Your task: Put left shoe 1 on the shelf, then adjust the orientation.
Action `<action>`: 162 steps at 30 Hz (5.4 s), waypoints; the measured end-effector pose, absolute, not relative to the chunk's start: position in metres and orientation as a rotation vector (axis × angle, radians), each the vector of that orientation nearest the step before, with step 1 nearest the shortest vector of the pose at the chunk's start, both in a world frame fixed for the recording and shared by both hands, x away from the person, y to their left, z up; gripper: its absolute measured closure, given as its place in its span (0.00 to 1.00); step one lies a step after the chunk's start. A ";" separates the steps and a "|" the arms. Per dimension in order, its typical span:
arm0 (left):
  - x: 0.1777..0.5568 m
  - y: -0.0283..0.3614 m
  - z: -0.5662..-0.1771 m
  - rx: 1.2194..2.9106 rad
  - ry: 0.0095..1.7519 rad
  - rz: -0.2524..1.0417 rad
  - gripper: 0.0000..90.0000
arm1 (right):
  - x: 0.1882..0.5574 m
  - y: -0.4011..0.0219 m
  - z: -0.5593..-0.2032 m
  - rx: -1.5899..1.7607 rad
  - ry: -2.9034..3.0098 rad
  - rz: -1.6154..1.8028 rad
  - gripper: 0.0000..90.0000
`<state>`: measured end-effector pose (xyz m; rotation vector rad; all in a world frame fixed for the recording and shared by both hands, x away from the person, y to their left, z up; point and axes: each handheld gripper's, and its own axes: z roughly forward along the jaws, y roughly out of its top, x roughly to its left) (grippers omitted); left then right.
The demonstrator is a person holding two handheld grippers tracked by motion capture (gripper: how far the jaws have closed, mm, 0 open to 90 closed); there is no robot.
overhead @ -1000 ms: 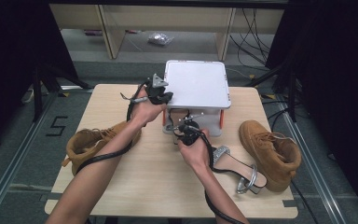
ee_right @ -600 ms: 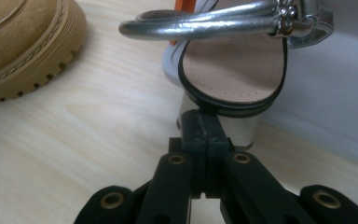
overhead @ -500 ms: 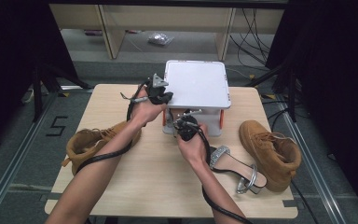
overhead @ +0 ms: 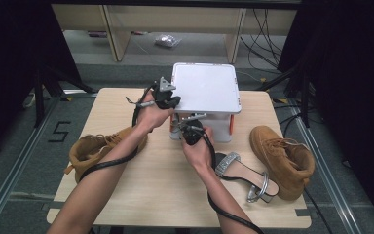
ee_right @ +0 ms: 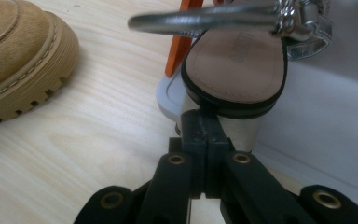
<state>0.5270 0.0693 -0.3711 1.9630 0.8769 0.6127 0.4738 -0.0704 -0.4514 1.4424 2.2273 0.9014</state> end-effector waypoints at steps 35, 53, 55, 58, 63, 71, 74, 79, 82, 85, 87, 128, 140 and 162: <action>0.527 0.069 -0.370 1.972 0.879 0.612 1.00 | 0.488 -0.054 -0.474 1.380 2.190 0.915 1.00; 0.527 0.068 -0.370 1.974 0.876 0.616 1.00 | 0.484 -0.074 -0.477 1.430 2.195 0.950 1.00; 0.527 0.069 -0.370 1.975 0.876 0.615 1.00 | 0.485 -0.075 -0.478 1.420 2.202 0.945 1.00; 0.527 0.069 -0.370 1.977 0.876 0.614 1.00 | 0.487 -0.073 -0.479 1.415 2.194 0.961 1.00; 0.527 0.069 -0.370 1.975 0.877 0.611 1.00 | 0.490 -0.068 -0.480 1.431 2.194 0.956 1.00; 0.527 0.069 -0.370 1.974 0.876 0.614 1.00 | 0.492 -0.067 -0.480 1.418 2.194 0.942 1.00; 0.527 0.068 -0.370 1.977 0.875 0.616 1.00 | 0.492 -0.067 -0.481 1.409 2.194 0.948 1.00; 0.527 0.069 -0.370 1.978 0.875 0.617 1.00 | 0.493 -0.067 -0.481 1.398 2.199 0.947 1.00; 0.527 0.069 -0.370 1.974 0.877 0.613 1.00 | 0.490 -0.068 -0.480 1.392 2.200 0.941 0.99; 0.527 0.069 -0.370 1.975 0.875 0.612 1.00 | 0.486 -0.073 -0.476 1.365 2.208 0.934 0.99; 0.527 0.069 -0.370 1.975 0.878 0.611 1.00 | 0.483 -0.079 -0.471 1.376 2.207 0.932 0.99; 0.478 0.164 -0.344 2.046 0.938 0.601 0.67 | 0.431 -0.129 -0.449 1.388 2.273 0.969 0.62; 0.457 0.221 -0.346 2.067 1.028 0.604 0.62 | 0.426 -0.129 -0.452 1.405 2.266 0.993 0.60; 0.422 0.284 -0.361 2.036 1.149 0.603 0.58 | 0.417 -0.124 -0.450 1.414 2.277 1.007 0.57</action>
